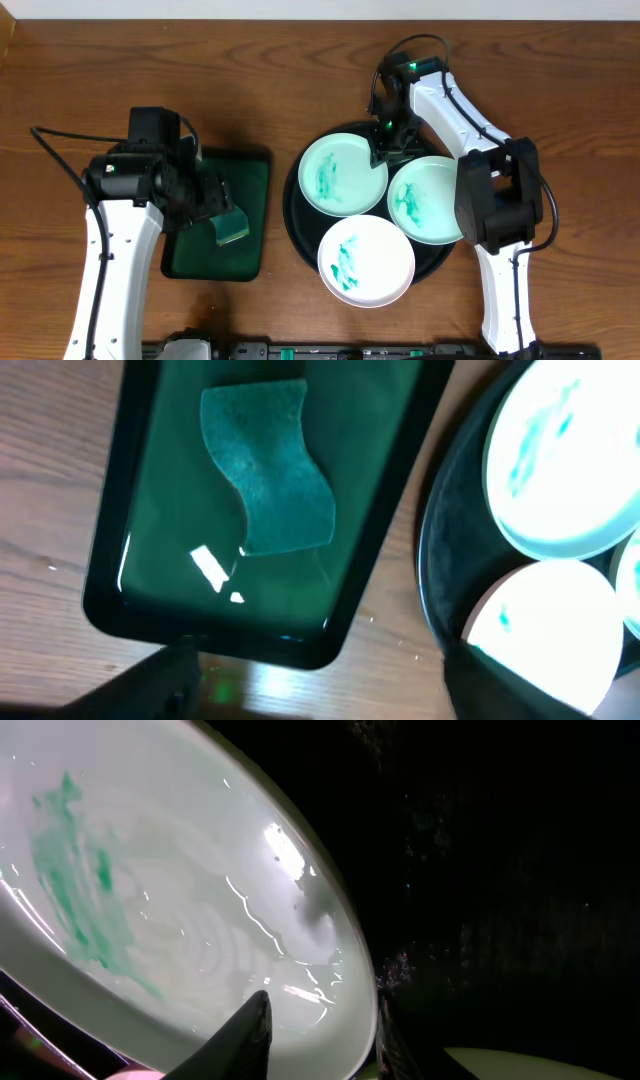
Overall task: Clean dirty plates on tray and stack at the side
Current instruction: 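Reach the right gripper to the top-left plate rim and grip it, then grasp the green sponge with the left gripper and lift it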
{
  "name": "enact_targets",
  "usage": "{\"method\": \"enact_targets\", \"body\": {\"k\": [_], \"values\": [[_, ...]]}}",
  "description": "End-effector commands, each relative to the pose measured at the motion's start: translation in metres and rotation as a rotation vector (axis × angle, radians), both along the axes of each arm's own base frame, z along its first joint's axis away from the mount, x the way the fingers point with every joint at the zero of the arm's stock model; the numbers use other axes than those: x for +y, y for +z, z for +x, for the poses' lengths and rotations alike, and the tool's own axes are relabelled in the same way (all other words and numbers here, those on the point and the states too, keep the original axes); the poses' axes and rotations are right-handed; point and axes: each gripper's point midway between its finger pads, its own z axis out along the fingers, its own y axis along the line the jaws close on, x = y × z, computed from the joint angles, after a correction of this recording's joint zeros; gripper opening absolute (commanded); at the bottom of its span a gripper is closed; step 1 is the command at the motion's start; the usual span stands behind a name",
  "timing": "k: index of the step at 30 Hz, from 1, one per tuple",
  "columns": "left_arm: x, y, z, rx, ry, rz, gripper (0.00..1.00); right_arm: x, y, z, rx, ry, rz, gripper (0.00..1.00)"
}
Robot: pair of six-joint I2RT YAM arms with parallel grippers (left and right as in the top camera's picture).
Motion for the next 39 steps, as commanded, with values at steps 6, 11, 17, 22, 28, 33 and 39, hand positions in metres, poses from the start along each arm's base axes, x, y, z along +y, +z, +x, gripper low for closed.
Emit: {"method": "enact_targets", "body": {"k": [6,11,17,22,28,33,39], "values": [[0.003,0.005,0.004,-0.013,0.002,0.013,0.8,-0.005,-0.028,-0.01,0.032,-0.014,-0.008,0.18],[0.003,0.004,0.002,-0.008,0.001,0.012,0.94,-0.015,-0.037,-0.012,0.042,-0.039,-0.03,0.01],[0.005,0.003,0.015,-0.048,0.005,0.027,0.08,-0.027,-0.037,-0.008,0.045,-0.065,-0.035,0.01],[0.011,-0.022,0.023,0.022,0.015,0.057,0.46,-0.033,-0.037,-0.007,0.049,-0.079,-0.036,0.01],[0.019,-0.076,0.019,0.249,0.07,0.093,0.63,-0.033,-0.036,-0.009,0.058,-0.077,-0.035,0.01],[0.013,-0.114,0.021,0.375,0.11,0.061,0.56,-0.033,-0.036,-0.01,0.061,-0.077,-0.036,0.02],[0.003,-0.132,0.03,0.399,0.185,-0.004,0.51,-0.033,-0.036,-0.01,0.061,-0.07,-0.035,0.01]]}}
